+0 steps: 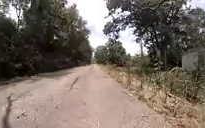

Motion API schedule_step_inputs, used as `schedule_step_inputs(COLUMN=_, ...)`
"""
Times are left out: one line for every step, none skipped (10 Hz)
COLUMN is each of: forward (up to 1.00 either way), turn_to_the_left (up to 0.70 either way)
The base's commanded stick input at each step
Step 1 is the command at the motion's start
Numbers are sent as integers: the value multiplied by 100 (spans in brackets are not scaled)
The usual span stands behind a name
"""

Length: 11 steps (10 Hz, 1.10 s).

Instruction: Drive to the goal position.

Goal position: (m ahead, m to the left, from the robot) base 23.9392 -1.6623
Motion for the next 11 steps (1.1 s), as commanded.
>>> schedule_step_inputs(forward=70, turn_to_the_left=0)
schedule_step_inputs(forward=70, turn_to_the_left=0)
schedule_step_inputs(forward=70, turn_to_the_left=0)
schedule_step_inputs(forward=70, turn_to_the_left=0)
schedule_step_inputs(forward=70, turn_to_the_left=0)
schedule_step_inputs(forward=70, turn_to_the_left=0)
schedule_step_inputs(forward=70, turn_to_the_left=0)
schedule_step_inputs(forward=70, turn_to_the_left=0)
schedule_step_inputs(forward=70, turn_to_the_left=0)
schedule_step_inputs(forward=70, turn_to_the_left=0)
schedule_step_inputs(forward=70, turn_to_the_left=0)
